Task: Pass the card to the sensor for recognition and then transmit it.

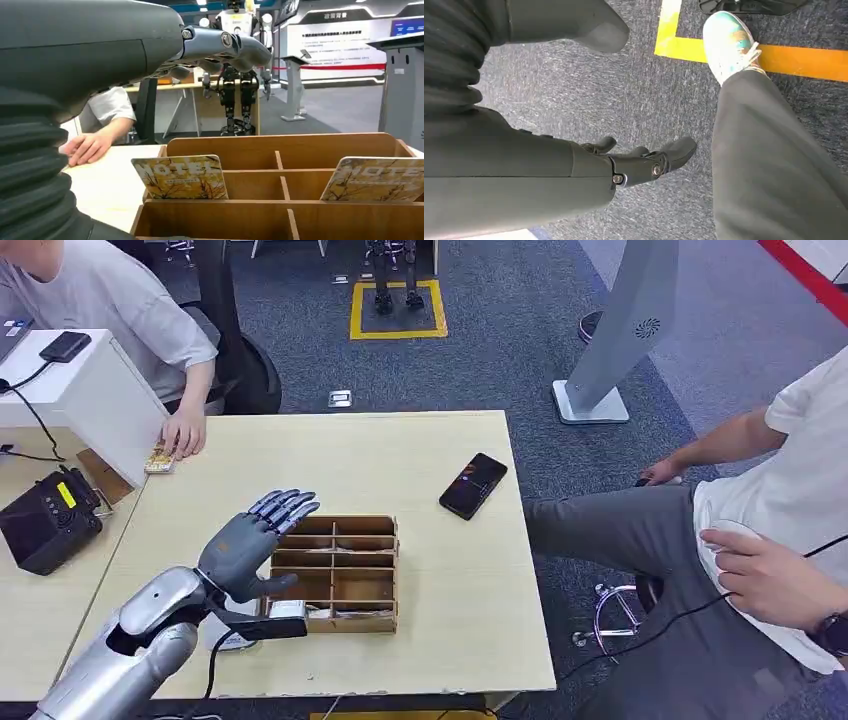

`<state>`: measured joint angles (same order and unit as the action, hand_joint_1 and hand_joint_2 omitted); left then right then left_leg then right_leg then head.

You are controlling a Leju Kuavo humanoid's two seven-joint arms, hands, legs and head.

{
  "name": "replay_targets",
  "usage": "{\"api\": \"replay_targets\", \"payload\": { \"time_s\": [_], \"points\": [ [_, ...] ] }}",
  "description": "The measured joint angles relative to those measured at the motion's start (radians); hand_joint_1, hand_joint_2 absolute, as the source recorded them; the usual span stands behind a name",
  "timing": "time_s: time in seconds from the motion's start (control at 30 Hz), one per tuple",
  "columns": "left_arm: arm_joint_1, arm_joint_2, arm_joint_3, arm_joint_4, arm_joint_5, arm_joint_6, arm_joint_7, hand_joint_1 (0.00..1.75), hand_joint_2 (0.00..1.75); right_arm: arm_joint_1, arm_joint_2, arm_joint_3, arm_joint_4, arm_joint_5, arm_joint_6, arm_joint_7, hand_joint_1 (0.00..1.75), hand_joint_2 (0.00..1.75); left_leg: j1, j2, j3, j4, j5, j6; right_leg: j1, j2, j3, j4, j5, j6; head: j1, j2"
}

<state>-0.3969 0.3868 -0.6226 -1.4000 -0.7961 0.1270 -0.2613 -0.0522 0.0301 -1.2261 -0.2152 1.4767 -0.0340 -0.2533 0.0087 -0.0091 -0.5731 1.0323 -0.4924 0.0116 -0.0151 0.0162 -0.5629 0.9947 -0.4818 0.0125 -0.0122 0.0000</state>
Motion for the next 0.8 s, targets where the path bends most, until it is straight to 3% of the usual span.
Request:
{"api": "replay_targets", "payload": {
  "time_s": [0.8],
  "points": [
    [-0.001,-0.009,0.0,0.034,-0.016,0.018,0.013,0.0,1.75,0.0,0.0,-0.001,0.0,0.0,-0.001,-0.003,0.0,1.75,0.0,0.0,0.0,0.0,0.0,0.0,0.0,0.0,0.0,0.0,0.0,0.0,0.0,0.0]
  ]
}}
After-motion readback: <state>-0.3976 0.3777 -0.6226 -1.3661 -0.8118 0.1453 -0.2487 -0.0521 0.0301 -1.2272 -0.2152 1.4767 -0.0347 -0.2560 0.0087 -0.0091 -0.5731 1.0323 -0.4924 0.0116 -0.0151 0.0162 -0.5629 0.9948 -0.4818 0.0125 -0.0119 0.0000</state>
